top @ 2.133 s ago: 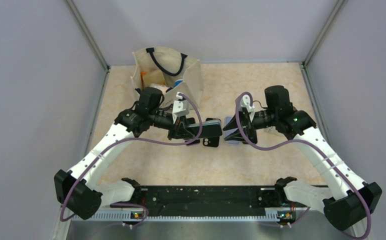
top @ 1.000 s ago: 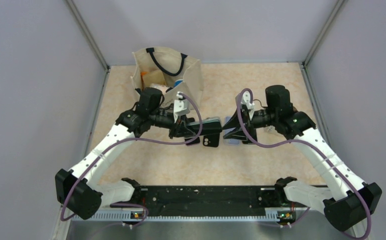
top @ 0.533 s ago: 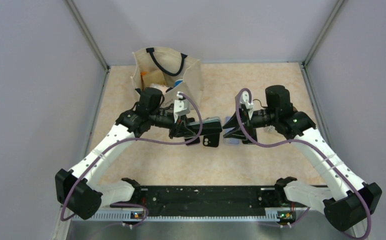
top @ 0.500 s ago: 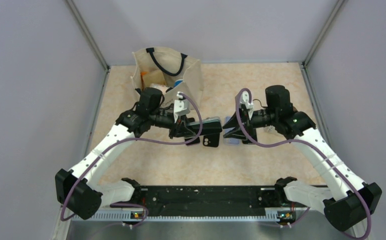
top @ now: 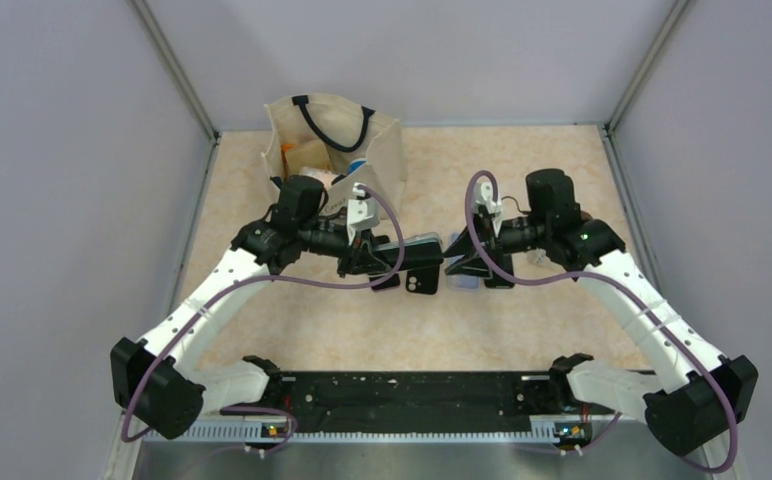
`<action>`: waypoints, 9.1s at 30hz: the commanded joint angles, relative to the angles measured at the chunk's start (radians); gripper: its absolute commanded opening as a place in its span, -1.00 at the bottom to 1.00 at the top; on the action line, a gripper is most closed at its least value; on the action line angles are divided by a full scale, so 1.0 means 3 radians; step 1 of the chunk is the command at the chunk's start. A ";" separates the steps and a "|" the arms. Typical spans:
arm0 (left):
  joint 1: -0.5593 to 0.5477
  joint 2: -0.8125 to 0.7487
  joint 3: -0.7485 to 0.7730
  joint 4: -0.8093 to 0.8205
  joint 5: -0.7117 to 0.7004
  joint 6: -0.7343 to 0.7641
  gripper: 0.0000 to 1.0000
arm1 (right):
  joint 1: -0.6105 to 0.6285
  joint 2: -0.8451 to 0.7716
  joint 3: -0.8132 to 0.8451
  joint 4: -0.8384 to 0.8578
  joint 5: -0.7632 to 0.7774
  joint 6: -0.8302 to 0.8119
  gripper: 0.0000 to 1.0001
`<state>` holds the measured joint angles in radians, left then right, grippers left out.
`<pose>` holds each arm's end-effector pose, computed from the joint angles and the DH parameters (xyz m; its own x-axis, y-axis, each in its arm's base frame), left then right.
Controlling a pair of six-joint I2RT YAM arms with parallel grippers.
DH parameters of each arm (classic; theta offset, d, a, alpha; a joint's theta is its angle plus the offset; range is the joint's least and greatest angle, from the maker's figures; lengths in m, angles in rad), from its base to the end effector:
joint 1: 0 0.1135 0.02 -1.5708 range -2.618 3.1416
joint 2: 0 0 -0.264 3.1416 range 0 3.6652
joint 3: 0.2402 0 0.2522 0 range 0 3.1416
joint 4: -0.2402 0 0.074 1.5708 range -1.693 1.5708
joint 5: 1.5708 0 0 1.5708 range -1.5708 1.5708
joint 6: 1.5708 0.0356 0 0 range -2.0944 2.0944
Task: Take the phone out of the phone case
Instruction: Remove the phone case from the phone, then place the phone case at the center of the board.
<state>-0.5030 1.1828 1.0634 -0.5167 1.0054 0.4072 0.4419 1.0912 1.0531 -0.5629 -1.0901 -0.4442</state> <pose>0.2005 -0.1446 0.3330 -0.1400 0.3192 -0.9373 0.9897 0.0169 -0.1420 0.1852 0.1226 0.3472 -0.0925 -0.2636 -0.9602 -0.9951 -0.0089 0.0983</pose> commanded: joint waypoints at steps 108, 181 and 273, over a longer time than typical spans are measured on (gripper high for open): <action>-0.0223 0.0513 0.0228 0.1686 -0.0439 -0.2201 0.13 | 0.0358 0.0390 0.0015 0.0935 0.0426 -0.0092 -1.00; -0.0185 0.0861 0.0106 0.2080 -0.0575 -0.2724 0.07 | 0.0373 0.0188 -0.0279 0.0920 0.0330 -0.0156 -1.00; 0.2630 0.0823 -0.1395 0.1900 -0.1908 -0.1876 -0.75 | -0.0303 -0.0132 -0.0803 0.1390 0.0278 0.0443 -1.00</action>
<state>0.2695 1.3758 0.6289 -0.0784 0.4168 -0.1593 0.3573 1.0969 0.8158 -0.2352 -0.9550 -0.3267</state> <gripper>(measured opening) 0.122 0.074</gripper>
